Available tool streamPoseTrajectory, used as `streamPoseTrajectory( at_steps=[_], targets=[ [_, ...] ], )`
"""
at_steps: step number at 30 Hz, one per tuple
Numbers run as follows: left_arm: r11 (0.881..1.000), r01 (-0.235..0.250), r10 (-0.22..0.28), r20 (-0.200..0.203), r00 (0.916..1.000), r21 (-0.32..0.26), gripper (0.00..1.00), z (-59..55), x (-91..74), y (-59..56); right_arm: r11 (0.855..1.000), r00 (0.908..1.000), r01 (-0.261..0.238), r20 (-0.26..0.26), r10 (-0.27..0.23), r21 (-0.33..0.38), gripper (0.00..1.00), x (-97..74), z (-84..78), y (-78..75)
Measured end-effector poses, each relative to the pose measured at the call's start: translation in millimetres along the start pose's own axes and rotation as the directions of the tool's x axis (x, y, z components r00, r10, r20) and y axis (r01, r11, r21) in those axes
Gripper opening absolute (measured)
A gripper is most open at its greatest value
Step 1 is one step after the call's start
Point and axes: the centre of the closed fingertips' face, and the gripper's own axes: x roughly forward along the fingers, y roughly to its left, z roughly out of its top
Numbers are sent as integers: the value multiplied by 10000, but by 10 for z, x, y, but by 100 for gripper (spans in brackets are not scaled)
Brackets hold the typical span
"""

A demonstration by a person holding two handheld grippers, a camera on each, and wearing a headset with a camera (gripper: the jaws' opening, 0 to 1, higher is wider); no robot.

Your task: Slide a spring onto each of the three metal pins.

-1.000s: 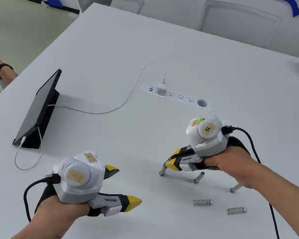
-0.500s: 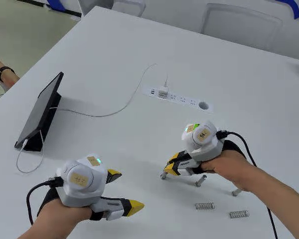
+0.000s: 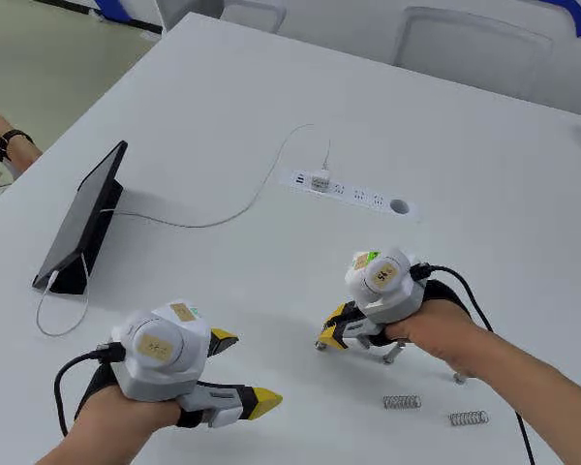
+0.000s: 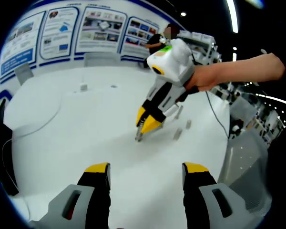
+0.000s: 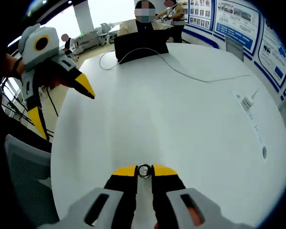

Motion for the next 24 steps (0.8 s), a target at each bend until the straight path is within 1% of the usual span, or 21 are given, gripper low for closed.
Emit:
streamPoseTrajectory(
  at_steps=[9,13,15,17,20,22,24],
  targets=[
    [10000,-38,38,-13,10000,-45,62,-9,-14,25,10000,10000,28,-91,-28,14,13,81,-35,-5],
    [10000,-18,17,-94,10000,-37,62,-15,-16,21,9999,10000,12,-72,-11,112,13,98,-42,-5],
    [9999,26,-24,-187,9998,113,62,-10,-12,9,9999,10000,73,44,-73,99,17,76,-23,-6],
    [9999,38,-35,-205,9998,119,62,-2,-11,4,9999,9999,38,154,-39,99,20,40,-27,12],
    [9999,45,-43,-174,9998,103,62,15,-14,1,10000,9999,41,101,-41,66,25,-8,-80,36],
    [10000,38,-37,-149,9999,78,62,20,-19,4,9999,9998,172,47,-172,-4,29,-46,-132,22],
    [10000,50,-49,-140,9999,33,62,16,-17,4,9996,9996,284,62,-284,84,32,-105,-164,11]
  ],
)
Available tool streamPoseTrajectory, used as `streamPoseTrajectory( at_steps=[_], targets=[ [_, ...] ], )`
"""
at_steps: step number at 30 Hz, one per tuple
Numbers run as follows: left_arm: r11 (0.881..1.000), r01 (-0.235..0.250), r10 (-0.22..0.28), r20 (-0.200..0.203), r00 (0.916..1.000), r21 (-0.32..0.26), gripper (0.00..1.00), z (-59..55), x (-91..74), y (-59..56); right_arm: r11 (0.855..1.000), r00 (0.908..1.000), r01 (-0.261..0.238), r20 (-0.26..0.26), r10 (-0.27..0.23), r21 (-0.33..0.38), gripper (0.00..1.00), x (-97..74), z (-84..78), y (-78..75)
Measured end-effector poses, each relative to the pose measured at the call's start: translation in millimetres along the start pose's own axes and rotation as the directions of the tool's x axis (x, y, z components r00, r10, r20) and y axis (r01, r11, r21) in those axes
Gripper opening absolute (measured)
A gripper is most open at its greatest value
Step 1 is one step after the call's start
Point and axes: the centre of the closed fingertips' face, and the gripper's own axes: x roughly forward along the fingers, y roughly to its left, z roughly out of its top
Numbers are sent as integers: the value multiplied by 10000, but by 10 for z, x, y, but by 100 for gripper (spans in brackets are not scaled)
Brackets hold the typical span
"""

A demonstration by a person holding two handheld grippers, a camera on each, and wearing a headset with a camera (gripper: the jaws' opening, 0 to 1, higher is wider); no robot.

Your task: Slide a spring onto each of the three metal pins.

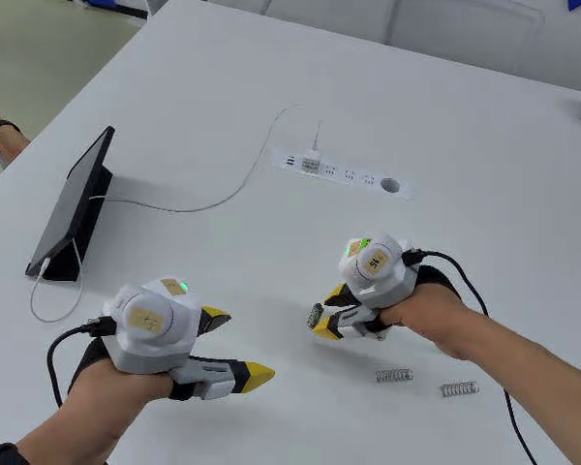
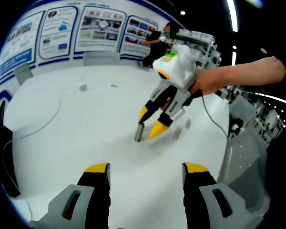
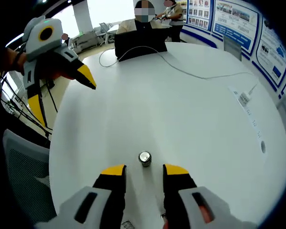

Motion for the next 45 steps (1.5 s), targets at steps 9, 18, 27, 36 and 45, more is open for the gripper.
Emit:
streamPoseTrajectory(
  at_steps=[9,18,27,36,45],
  targets=[
    [10000,60,-60,25,10000,-73,62,2,9,-40,9984,9984,375,399,-392,426,45,-210,-36,30],
    [9999,34,-33,70,10000,-163,62,36,4,-56,9941,9936,429,1001,-529,997,51,-306,-13,106],
    [9995,-119,124,149,9998,-309,62,42,-7,-57,9794,9837,618,1542,-923,1922,55,-336,-73,193],
    [9995,-105,106,37,9999,-312,63,13,5,-102,9585,9677,818,2084,-1420,2732,60,-472,-149,279],
    [9995,-74,72,-44,10000,-298,63,10,33,-151,9370,9565,919,2317,-1772,3370,64,-540,-316,377]
  ],
)
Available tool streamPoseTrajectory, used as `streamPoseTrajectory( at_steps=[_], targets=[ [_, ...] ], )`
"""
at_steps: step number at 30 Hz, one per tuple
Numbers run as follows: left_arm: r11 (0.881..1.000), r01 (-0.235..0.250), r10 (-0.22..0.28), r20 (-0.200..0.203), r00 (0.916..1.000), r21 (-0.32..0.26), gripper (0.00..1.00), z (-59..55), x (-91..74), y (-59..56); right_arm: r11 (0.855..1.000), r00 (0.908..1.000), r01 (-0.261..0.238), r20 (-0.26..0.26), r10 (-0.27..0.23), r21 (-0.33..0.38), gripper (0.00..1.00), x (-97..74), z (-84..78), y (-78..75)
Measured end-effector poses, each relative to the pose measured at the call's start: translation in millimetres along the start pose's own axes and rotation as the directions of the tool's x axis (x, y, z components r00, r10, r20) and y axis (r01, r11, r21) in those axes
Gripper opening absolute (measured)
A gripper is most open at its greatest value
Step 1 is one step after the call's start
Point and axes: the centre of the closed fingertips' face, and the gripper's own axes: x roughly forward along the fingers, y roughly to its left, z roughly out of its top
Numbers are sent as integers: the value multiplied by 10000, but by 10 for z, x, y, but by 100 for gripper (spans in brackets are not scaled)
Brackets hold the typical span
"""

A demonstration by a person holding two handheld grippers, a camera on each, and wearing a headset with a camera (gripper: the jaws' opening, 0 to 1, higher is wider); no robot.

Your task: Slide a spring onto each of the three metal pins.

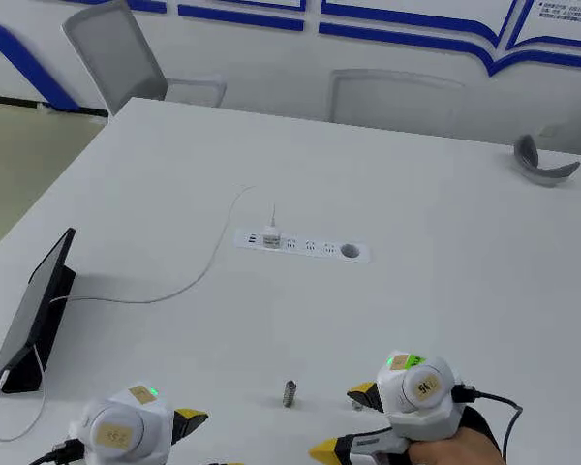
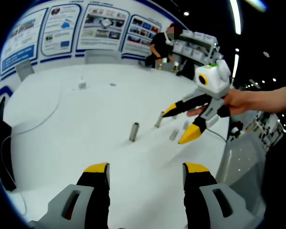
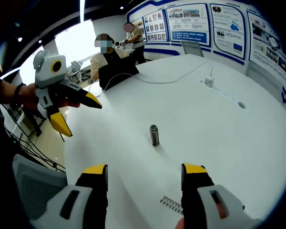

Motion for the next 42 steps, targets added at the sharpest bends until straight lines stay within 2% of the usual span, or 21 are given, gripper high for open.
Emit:
streamPoseTrajectory(
  at_steps=[7,20,28,36,42],
  targets=[
    [10000,8,-8,-46,10000,72,64,24,27,-12,9990,9988,305,382,-318,340,67,-93,-54,-18],
    [9999,-69,70,-95,9999,136,65,74,71,-44,9942,9952,643,676,-702,861,71,-287,-238,-70],
    [9998,-23,26,-146,9999,221,66,91,127,-128,9885,9904,856,970,-980,1248,73,-439,-326,-115],
    [9995,50,-42,-227,9997,314,66,89,205,-195,9827,9880,1035,978,-1193,1535,76,-594,-491,-167],
    [9992,114,-106,-205,9997,393,68,114,264,-242,9730,9820,1387,1016,-1593,1847,77,-756,-606,-259]
  ],
)
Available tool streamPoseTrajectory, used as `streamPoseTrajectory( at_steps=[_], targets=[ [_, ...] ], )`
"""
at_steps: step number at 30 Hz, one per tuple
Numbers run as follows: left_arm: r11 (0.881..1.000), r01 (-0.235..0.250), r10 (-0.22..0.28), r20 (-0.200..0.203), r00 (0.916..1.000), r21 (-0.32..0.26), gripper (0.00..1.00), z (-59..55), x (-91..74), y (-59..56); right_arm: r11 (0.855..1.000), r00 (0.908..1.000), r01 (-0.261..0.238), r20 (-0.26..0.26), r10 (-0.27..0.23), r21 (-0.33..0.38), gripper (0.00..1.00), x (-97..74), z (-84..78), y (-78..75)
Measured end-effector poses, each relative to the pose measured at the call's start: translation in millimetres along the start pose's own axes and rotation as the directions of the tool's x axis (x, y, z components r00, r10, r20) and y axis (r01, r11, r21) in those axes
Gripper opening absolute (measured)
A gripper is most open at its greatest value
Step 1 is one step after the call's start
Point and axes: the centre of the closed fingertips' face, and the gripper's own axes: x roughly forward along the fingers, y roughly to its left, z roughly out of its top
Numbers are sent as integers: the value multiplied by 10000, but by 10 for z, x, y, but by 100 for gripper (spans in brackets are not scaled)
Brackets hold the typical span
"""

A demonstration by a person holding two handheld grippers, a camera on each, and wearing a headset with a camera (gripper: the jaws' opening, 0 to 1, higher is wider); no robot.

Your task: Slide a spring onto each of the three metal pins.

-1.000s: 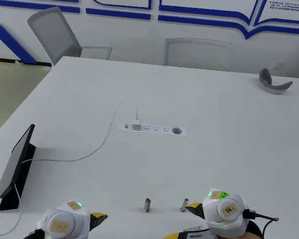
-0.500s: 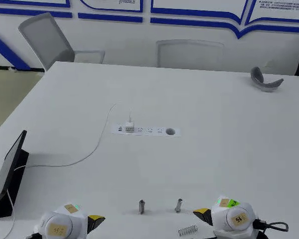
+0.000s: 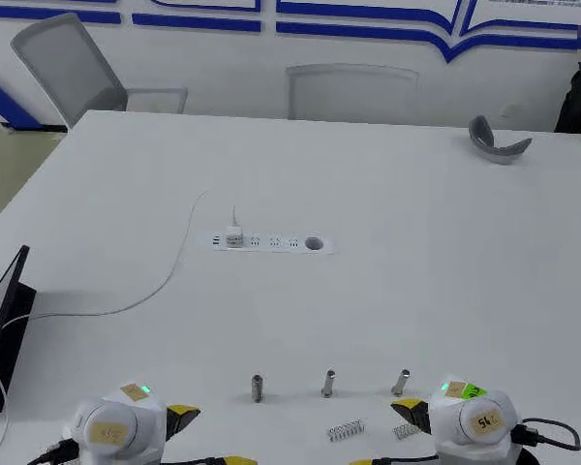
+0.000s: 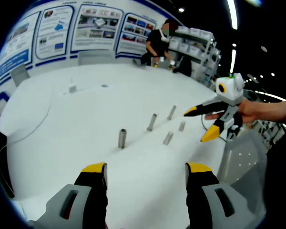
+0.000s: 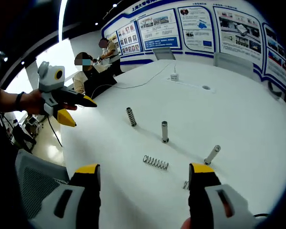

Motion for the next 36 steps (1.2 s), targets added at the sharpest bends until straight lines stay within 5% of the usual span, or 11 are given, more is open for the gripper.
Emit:
streamPoseTrajectory(
  at_steps=[14,36],
  targets=[
    [9989,272,-263,-249,9993,372,69,63,205,-80,9968,9977,572,321,-591,552,79,-171,-113,-127],
    [9763,1508,-1341,-1134,9845,1553,71,206,742,-450,9908,9938,915,544,-972,1000,82,-450,-226,-312]
  ],
)
